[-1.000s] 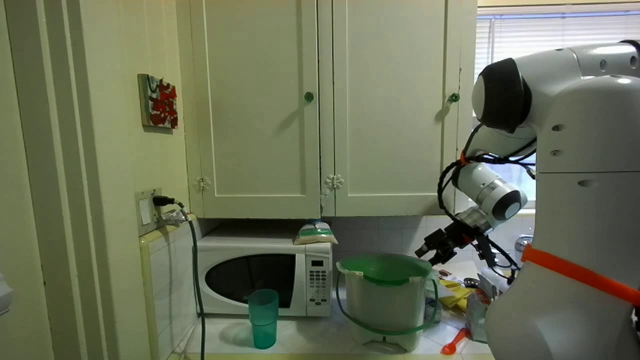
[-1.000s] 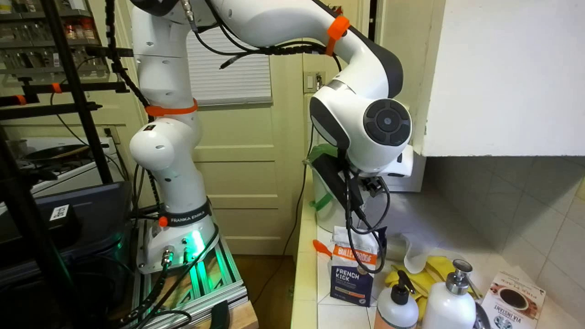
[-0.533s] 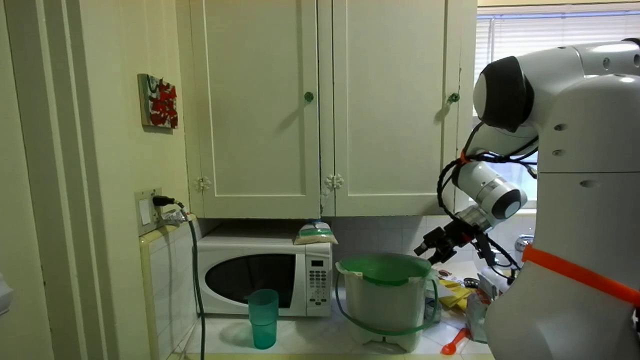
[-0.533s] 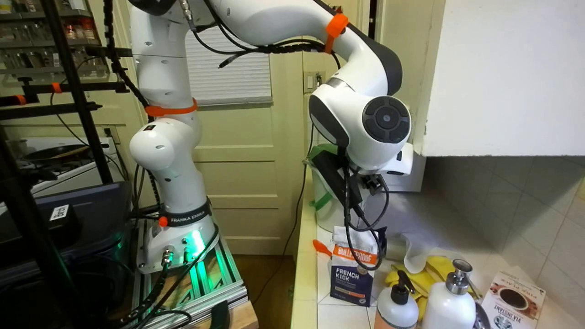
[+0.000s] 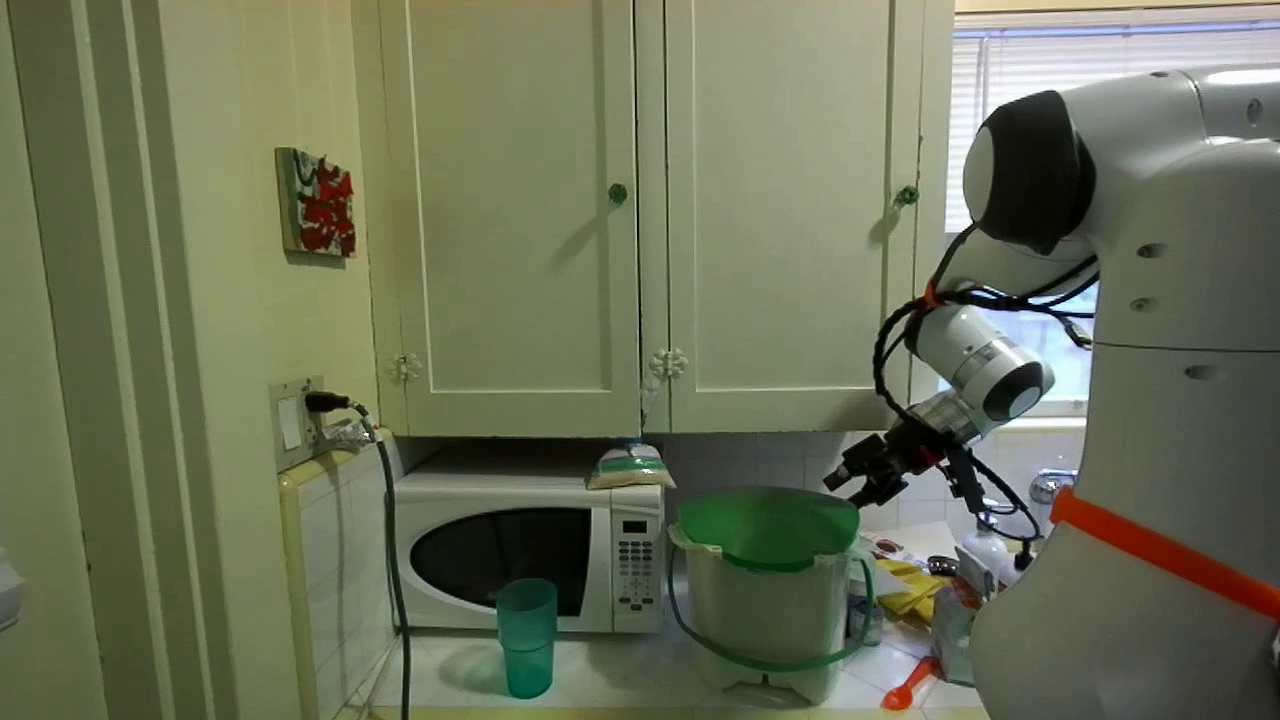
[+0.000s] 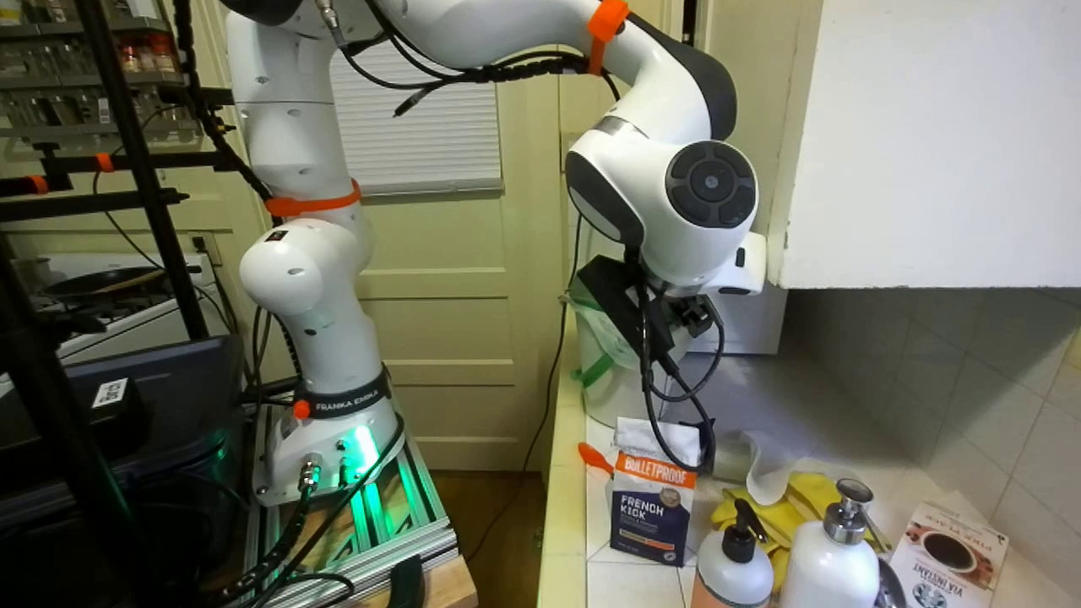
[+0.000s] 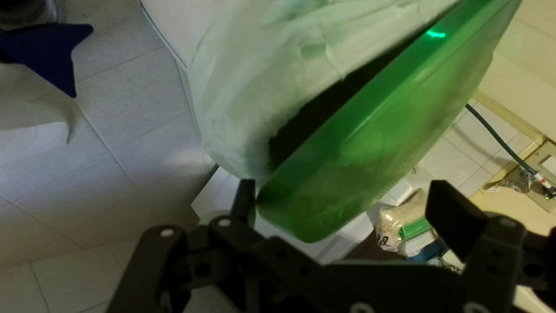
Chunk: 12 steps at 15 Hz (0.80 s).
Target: Open the trash can
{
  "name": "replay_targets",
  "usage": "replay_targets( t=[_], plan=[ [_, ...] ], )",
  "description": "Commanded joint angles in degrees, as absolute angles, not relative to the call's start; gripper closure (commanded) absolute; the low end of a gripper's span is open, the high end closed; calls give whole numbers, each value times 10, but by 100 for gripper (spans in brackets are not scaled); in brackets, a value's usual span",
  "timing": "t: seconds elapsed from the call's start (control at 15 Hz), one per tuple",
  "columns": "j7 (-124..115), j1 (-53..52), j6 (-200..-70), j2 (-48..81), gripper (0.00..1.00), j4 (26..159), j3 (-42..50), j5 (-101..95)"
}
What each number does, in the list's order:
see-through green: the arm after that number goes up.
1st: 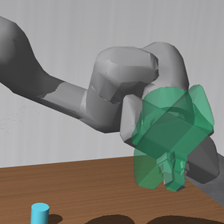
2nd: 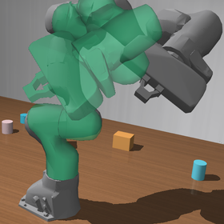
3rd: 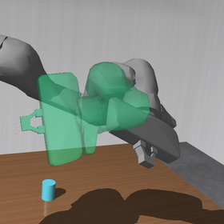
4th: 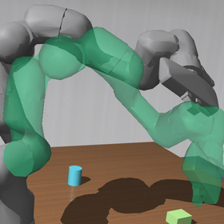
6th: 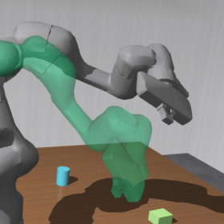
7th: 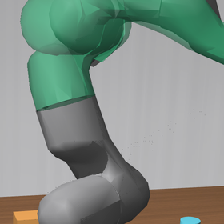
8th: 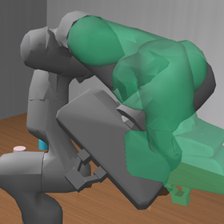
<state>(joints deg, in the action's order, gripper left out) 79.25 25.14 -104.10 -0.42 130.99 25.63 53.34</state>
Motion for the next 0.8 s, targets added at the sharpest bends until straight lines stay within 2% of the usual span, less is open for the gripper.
replay_targets(
  t=[0.0,0.73],
  plan=[
    [773,248,-1023,-30,0,1316,252,535],
    [743,245,-963,-54,0,1301,249,499]
  ],
)
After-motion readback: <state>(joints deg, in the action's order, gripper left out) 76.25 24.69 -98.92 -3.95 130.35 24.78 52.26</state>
